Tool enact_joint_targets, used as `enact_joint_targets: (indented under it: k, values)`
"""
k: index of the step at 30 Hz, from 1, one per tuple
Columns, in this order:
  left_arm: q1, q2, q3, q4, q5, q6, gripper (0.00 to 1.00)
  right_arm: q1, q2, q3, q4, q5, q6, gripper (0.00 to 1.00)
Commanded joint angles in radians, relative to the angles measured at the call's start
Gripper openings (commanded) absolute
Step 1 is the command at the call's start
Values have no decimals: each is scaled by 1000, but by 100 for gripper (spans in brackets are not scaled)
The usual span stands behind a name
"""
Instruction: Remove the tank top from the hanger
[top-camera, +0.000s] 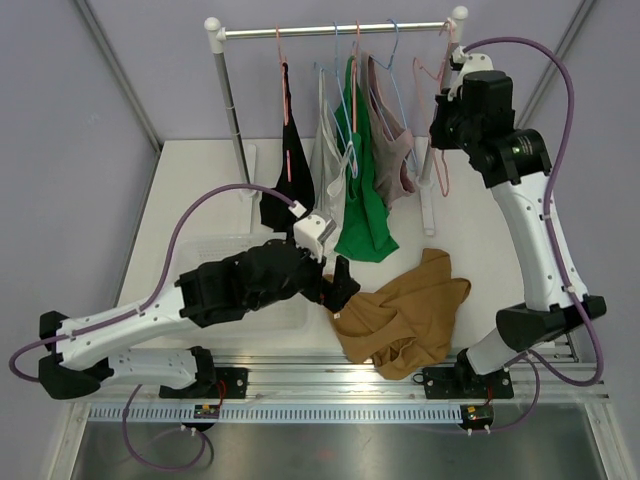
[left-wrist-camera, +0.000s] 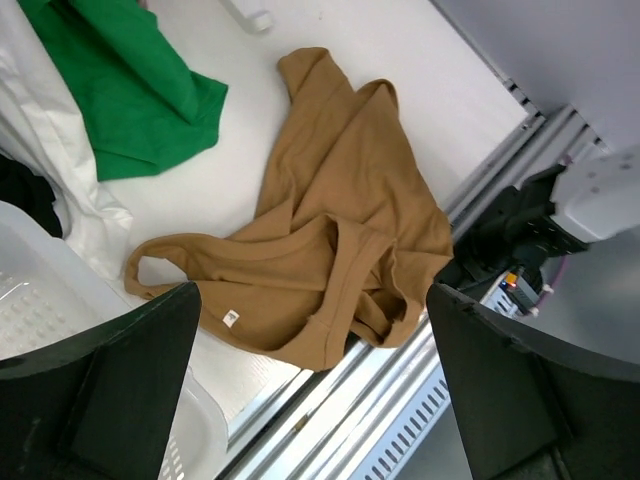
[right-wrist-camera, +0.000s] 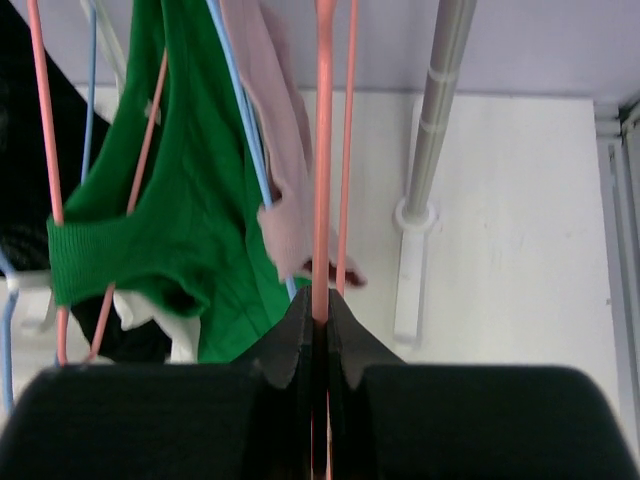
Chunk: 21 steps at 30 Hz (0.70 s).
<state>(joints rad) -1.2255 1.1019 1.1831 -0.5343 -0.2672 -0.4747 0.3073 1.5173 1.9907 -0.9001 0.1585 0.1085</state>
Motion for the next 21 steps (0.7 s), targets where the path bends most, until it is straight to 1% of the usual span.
enact_joint_targets:
  k: [1,2,8,10,11,13,15,17,19,20,21]
  values:
    - [-8,-76,-13,10,34,19,99,-26,85,181,30,6,-61,0]
    - [-8,-85,-19,13,37,18,99,-30,137,209,30,1,-64,0]
    - [-19,-112,-62,19,36,16,99,-57,331,433,24,-63,-79,0]
    - [-22,-112,-76,19,22,13,99,-62,382,521,-8,-66,-89,0]
    - [-23,-112,-79,19,10,10,99,-63,433,554,-26,-63,-92,0]
    - [-25,-112,-83,20,-1,10,99,-63,469,611,-78,-65,-95,0]
    - [-26,-109,-88,25,-17,10,99,-63,468,597,-86,-77,-92,0]
    - [-26,-105,-88,31,-26,10,99,-62,411,499,-51,-82,-87,1]
    - [-28,-90,-83,40,-27,13,99,-62,371,414,6,-74,-86,7]
    - [-31,-82,-82,45,-27,15,99,-62,344,401,12,-67,-84,30]
    - [-32,-65,-79,57,-32,16,99,-63,334,396,10,-62,-84,38]
